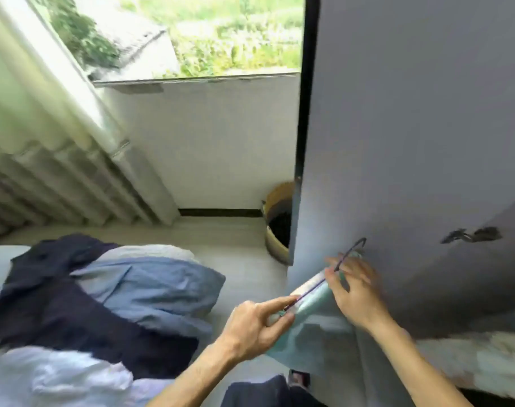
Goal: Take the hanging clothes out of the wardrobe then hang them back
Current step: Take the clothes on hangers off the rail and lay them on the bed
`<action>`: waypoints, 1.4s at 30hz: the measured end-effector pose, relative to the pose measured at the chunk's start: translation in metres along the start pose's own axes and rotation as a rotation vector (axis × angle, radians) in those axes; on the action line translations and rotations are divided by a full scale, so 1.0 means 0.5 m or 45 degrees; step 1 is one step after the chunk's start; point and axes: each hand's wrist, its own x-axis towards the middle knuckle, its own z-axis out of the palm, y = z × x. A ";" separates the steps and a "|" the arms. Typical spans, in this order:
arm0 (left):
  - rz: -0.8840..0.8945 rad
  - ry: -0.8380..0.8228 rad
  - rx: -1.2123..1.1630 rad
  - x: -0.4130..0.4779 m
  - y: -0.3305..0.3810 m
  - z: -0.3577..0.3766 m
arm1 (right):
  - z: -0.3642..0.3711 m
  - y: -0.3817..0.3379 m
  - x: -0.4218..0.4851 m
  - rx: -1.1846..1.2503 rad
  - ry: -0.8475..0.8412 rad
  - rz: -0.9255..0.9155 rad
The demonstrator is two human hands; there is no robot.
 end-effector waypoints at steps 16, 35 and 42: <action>-1.096 0.712 0.004 -0.735 -0.219 0.009 | 0.404 -0.512 -0.348 -0.058 -0.733 -1.199; -1.464 1.535 -0.574 -1.481 -0.327 -0.082 | 0.701 -0.989 -0.882 -0.121 -1.395 -1.824; -1.641 1.912 -0.140 -1.671 -0.366 -0.183 | 0.771 -1.097 -0.959 0.122 -1.506 -1.754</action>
